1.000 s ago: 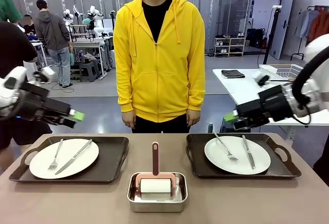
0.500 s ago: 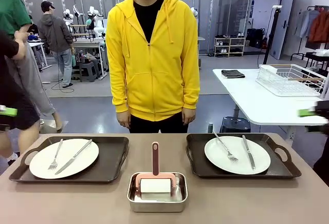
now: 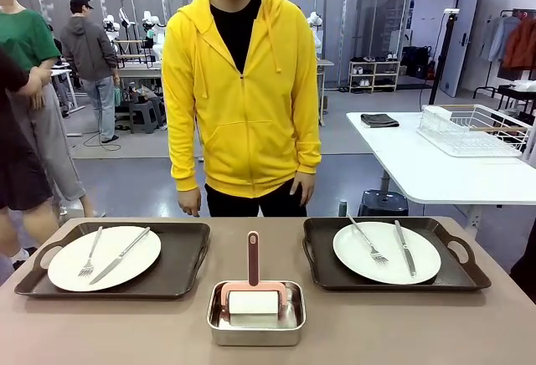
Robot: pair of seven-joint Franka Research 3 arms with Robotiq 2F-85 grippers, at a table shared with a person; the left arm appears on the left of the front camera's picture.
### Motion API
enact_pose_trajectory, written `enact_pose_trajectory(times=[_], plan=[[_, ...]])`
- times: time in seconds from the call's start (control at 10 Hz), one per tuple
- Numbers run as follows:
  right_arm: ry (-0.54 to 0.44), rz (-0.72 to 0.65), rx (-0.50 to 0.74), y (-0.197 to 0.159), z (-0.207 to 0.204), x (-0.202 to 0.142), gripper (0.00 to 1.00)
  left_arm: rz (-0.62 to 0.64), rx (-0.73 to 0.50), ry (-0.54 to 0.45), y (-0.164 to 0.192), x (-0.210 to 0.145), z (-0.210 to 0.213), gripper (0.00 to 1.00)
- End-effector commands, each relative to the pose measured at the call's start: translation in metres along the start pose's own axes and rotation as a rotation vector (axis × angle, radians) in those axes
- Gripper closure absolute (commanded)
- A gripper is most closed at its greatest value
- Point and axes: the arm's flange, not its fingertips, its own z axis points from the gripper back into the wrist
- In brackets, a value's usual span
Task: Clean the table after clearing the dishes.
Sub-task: When the left (or right) Handle tray is removed, use the left hand (or right hand) to clean the left (or right) side of the table with the Lint Roller.
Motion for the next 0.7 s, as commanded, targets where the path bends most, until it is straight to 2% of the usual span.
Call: enact_pose_trajectory(times=[0.0, 0.6], plan=[[0.028, 0.003, 0.008, -0.0015, -0.0089, -0.0032, 0.00, -0.019, -0.014, 0.034, -0.0033, 0.0001, -0.0118, 0.00], [0.028, 0.003, 0.008, -0.0015, -0.0089, -0.0032, 0.00, -0.019, -0.014, 0.034, -0.0033, 0.0001, -0.0118, 0.00]])
